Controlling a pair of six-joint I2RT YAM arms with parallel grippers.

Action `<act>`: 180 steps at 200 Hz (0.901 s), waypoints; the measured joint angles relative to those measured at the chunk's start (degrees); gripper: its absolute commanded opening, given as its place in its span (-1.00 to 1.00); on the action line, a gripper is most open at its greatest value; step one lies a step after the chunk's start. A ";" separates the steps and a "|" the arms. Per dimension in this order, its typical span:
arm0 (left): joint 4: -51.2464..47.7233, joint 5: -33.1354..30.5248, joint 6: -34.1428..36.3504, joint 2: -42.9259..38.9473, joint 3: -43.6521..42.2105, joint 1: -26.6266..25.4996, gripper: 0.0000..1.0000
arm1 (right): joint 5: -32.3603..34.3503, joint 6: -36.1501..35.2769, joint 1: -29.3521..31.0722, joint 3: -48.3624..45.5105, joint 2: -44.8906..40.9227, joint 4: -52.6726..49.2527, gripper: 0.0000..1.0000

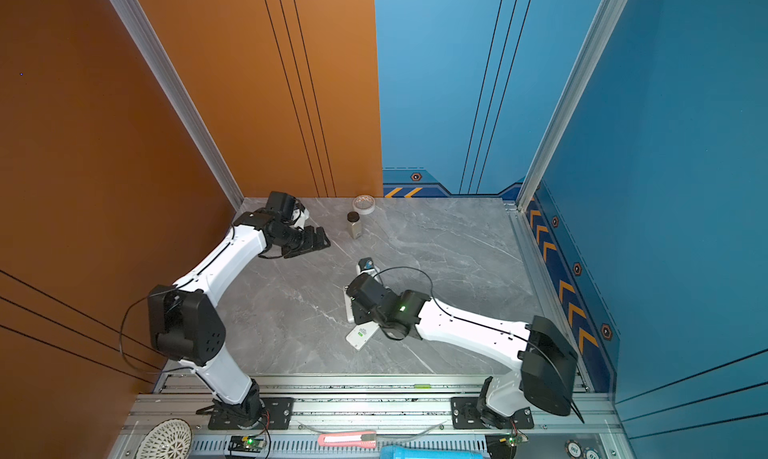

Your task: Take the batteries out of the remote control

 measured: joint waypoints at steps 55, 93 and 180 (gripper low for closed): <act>-0.02 -0.81 1.31 6.51 1.16 -0.46 0.91 | -0.15 5.07 5.88 10.49 12.90 -3.45 -1.00; 0.33 -0.52 2.71 3.41 1.36 -1.16 0.93 | 1.86 8.70 6.16 11.82 13.75 -11.41 -1.00; 3.26 3.58 3.87 1.18 1.33 -1.64 0.85 | 7.39 11.72 0.35 10.40 11.47 -18.60 -1.00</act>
